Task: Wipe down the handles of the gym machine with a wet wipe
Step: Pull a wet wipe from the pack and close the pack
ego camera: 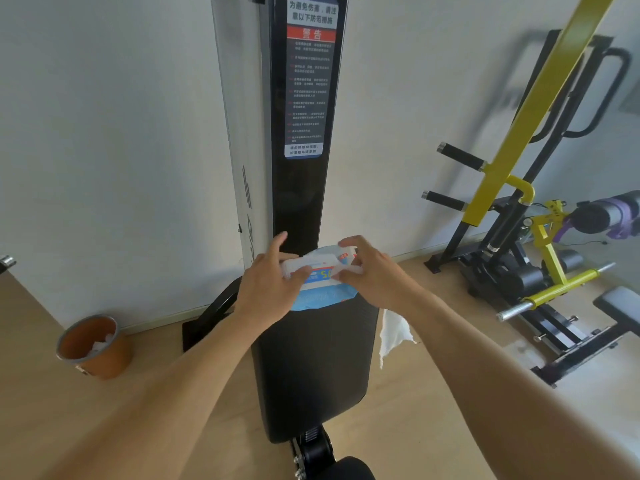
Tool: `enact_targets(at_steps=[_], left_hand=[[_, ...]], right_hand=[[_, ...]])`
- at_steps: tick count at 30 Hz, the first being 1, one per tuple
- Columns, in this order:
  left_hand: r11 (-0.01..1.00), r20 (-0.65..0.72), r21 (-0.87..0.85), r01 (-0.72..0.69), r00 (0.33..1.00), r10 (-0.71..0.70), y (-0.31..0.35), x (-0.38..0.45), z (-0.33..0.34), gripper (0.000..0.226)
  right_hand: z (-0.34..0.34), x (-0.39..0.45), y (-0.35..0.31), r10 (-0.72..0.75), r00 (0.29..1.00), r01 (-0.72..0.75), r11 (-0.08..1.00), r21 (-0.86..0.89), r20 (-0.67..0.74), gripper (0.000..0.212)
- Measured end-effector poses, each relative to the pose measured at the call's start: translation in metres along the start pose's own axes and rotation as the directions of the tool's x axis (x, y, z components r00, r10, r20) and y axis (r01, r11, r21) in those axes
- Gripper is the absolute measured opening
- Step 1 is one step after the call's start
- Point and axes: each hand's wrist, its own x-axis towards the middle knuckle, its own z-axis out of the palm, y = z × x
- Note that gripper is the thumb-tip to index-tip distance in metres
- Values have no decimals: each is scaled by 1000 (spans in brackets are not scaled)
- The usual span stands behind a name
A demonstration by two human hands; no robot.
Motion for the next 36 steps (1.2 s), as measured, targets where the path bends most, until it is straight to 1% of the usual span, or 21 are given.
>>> enact_targets(at_steps=[2,4,7,11,14,16,19,21,23,28,33,36], left_hand=[[991,-34,110,-75,996,79,1,-1,5,51],[970,-51,221,-102,992,116,0,1,10,45],[959,-74,274,-70,993,93,-4,4,16,47],[952,-67,298,-71,993,95,-5,11,17,45],[951,-48,295,-94,992,113,-3,12,15,43],[962,-59,251,-108,990,126,-3,10,14,43],[984,-106,154,-88,989,105,-4,7,11,47],[988,-143,135,-77,985,96,-3,6,9,50],[990,-170,125,-66,982,87,-1,3,8,50],[991,-183,132,-39,981,63,1,-4,6,54],[994,-186,106,-30,981,49,9,-2,-2,59],[996,-203,81,-46,977,61,17,-3,-7,61]], right_hand=[[7,0,1,-34,996,25,995,-100,-85,30],[10,2,3,-60,989,28,972,-231,-132,29],[11,5,2,-85,991,43,935,-351,-104,34],[13,8,-1,-101,992,64,917,-393,-73,36],[11,8,-3,-96,994,68,919,-389,-54,37],[8,5,-4,-99,994,70,920,-386,-55,37],[6,3,-2,-119,990,82,922,-379,-75,37],[5,2,-3,-124,989,84,928,-363,-86,37],[4,2,-5,-132,985,85,932,-351,-112,36],[-4,-3,-14,-187,962,118,942,-315,-201,35],[-17,-6,-14,-122,966,86,983,-161,-229,28],[-25,-15,-15,-51,964,40,998,-45,-261,14]])
